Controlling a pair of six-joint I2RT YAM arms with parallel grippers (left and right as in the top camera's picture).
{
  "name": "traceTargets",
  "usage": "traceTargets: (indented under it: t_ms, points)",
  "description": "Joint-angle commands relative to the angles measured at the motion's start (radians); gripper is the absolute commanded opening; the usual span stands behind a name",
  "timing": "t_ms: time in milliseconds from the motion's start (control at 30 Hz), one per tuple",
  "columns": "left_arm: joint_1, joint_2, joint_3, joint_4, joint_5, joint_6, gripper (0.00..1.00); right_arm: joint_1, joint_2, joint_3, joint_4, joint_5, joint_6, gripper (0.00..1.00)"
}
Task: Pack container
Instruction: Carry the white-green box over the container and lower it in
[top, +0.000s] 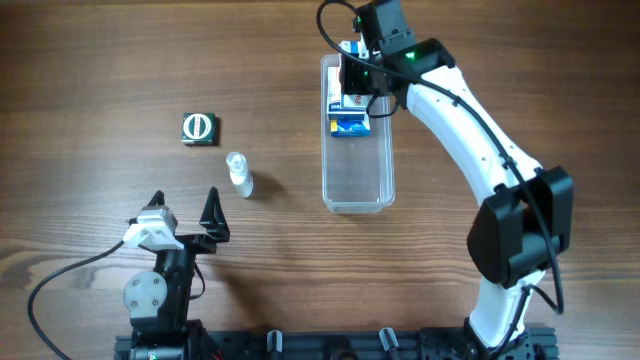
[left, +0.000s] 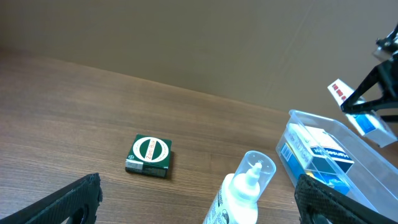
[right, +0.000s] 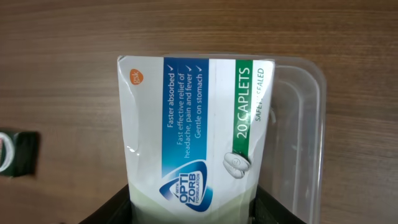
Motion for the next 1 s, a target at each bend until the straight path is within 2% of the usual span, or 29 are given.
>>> traceTargets:
  t_ms: [0,567,633,967]
  points:
    - [0.008,-0.007,-0.006,-0.002,0.012,0.016,1.00,0.002,0.034,0.012,0.031,0.052,0.014,0.47]
    - [0.008,-0.007,-0.006,-0.002,0.012,0.016,1.00,0.002,0.125,0.012,0.075,0.043,0.044,0.48]
    - [0.008,-0.007,-0.006,-0.002,0.012,0.016,1.00,0.002,0.141,0.012,0.072,0.043,0.040,0.53]
    - [0.008,-0.007,-0.006,-0.002,0.012,0.016,1.00,0.002,0.154,0.011,0.076,0.038,0.037,0.56]
